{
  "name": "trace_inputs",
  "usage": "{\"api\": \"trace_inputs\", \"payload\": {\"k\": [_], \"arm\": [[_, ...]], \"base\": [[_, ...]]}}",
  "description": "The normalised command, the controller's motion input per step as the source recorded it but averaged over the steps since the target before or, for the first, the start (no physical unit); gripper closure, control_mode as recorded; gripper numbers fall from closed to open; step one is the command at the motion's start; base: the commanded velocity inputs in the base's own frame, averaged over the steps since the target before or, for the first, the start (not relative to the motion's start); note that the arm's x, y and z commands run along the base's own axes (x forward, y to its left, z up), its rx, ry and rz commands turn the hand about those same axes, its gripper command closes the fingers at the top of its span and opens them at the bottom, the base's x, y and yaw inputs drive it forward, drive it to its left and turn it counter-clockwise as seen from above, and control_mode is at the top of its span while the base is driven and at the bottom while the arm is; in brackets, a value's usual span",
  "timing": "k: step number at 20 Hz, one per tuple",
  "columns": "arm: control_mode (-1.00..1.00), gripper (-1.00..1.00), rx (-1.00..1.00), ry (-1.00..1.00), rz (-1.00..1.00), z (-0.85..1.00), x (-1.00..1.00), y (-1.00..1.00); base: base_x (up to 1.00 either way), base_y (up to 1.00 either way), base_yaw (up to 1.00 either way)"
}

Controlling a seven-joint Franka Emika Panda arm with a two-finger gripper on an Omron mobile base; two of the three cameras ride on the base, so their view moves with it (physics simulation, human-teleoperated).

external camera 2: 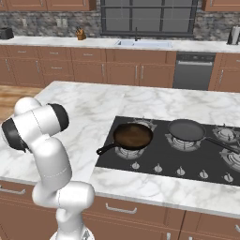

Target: Place both pans onto different burners. Then place the broccoli and the steak on different pans.

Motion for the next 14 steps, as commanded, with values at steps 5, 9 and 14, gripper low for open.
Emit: {"api": "trace_inputs", "payload": {"k": [5, 9, 14], "arm": [[-1.0, 1.0, 0.0, 0.0, 0.0, 0.0, 0.0, 0.0], [-1.0, 1.0, 0.0, 0.0, 0.0, 0.28, 0.0, -0.02], [-1.0, 1.0, 0.0, 0.0, 0.0, 0.5, 0.0, -0.07]], "base": [[0.0, 0.0, 0.0], [0.0, 0.0, 0.0], [0.0, 0.0, 0.0]]}}
